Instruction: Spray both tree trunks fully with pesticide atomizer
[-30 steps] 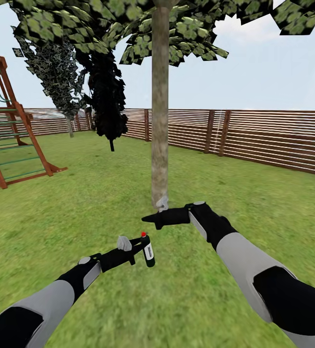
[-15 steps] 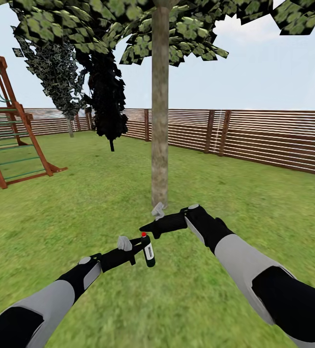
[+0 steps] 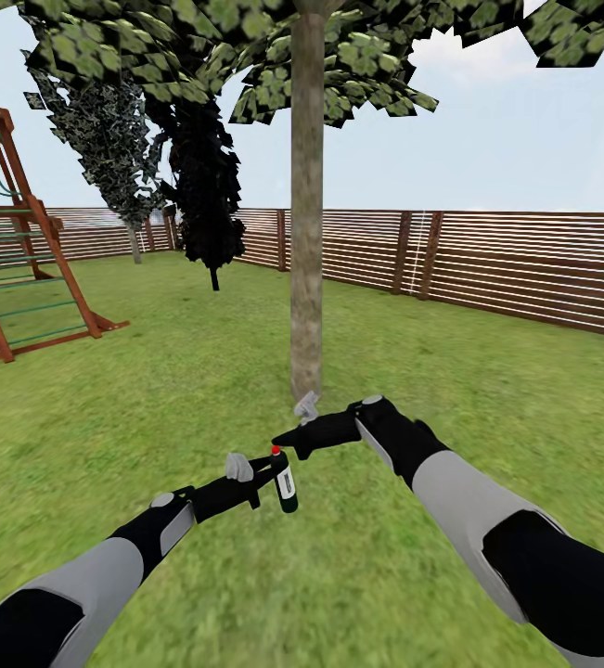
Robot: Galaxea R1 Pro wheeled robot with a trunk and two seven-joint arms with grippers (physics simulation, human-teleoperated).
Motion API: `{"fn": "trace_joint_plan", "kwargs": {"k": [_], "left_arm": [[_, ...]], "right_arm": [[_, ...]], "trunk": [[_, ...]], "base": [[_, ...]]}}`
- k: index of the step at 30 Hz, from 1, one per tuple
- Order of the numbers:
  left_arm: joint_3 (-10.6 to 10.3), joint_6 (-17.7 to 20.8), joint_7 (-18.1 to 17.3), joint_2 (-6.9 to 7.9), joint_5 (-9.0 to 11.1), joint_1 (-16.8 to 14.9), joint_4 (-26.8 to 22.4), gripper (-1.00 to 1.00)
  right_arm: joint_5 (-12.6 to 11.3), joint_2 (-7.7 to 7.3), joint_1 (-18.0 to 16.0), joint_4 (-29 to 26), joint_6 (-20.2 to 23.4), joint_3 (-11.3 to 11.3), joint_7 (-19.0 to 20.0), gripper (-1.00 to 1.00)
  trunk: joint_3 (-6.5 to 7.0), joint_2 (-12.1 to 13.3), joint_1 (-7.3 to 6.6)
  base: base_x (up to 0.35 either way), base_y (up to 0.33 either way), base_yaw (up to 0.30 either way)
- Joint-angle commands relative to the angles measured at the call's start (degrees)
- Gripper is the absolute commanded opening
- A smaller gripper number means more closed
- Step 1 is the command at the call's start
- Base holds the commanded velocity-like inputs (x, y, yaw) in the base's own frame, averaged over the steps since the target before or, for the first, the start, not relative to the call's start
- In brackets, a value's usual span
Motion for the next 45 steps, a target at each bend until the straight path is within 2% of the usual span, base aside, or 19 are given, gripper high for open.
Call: {"fn": "trace_joint_plan", "kwargs": {"k": [1,13,19,28,30,32,35,36,39,43,45], "left_arm": [[0.06,0.00,0.02,0.00,0.03,0.00,-0.01,-1.00],[0.04,0.00,0.03,-0.32,0.01,0.00,-0.03,-1.00],[0.06,0.00,0.01,-0.37,0.03,0.00,0.02,-1.00],[0.06,0.00,0.01,-0.35,-0.03,0.00,0.06,-1.00],[0.06,0.00,0.03,-0.37,0.01,0.00,0.06,-1.00],[0.06,0.00,0.03,-0.39,-0.01,0.00,0.06,-1.00],[0.06,0.00,0.03,-0.39,-0.02,0.00,0.06,-1.00],[0.06,0.00,0.03,-0.40,-0.02,0.00,0.06,-1.00],[0.10,0.00,0.03,-0.36,0.00,0.00,0.11,-1.00],[0.28,0.00,0.24,-0.35,0.03,0.00,0.16,-1.00],[0.40,0.00,0.36,-0.27,0.04,0.00,0.20,-1.00]], "right_arm": [[0.00,0.00,0.00,0.08,0.00,0.00,-0.02,-1.00],[0.03,0.00,0.00,0.72,-0.08,0.01,-0.32,-1.00],[0.01,0.00,0.00,2.98,-3.26,0.16,-1.97,-1.00],[0.00,-0.12,-0.14,3.21,-3.45,-0.02,-2.20,-1.00],[0.00,-0.35,-0.26,3.10,-3.33,-0.16,-4.31,-1.00],[-0.01,-1.10,-1.23,3.00,-3.14,-0.27,-10.81,-1.00],[0.00,-2.50,-2.81,2.98,-3.09,-0.35,-16.66,-1.00],[0.00,-3.37,-3.15,2.97,-3.08,-0.40,-18.79,1.00],[0.00,-4.82,-3.42,2.97,-3.13,-0.42,-20.78,1.00],[0.00,-7.49,-3.50,2.97,-3.16,-0.44,-27.81,1.00],[-0.03,-10.22,-3.51,3.12,-3.20,-0.44,-33.21,1.00]], "trunk": [[0.00,0.00,0.00],[0.00,0.00,0.00],[0.00,0.00,0.00],[0.00,0.00,0.00],[0.00,0.00,0.00],[0.00,0.00,0.00],[0.00,0.00,0.00],[0.00,0.00,0.00],[0.00,0.00,0.00],[0.00,0.00,0.00],[0.00,0.00,0.00]], "base": [[0.000,0.000,0.000],[0.000,0.000,0.000],[0.000,0.000,0.000],[0.000,0.000,0.000],[0.000,0.000,0.000],[0.000,0.000,0.000],[0.000,0.000,0.000],[0.000,0.000,0.000],[0.000,0.000,0.000],[0.000,0.000,0.000],[0.000,0.000,0.000]]}}
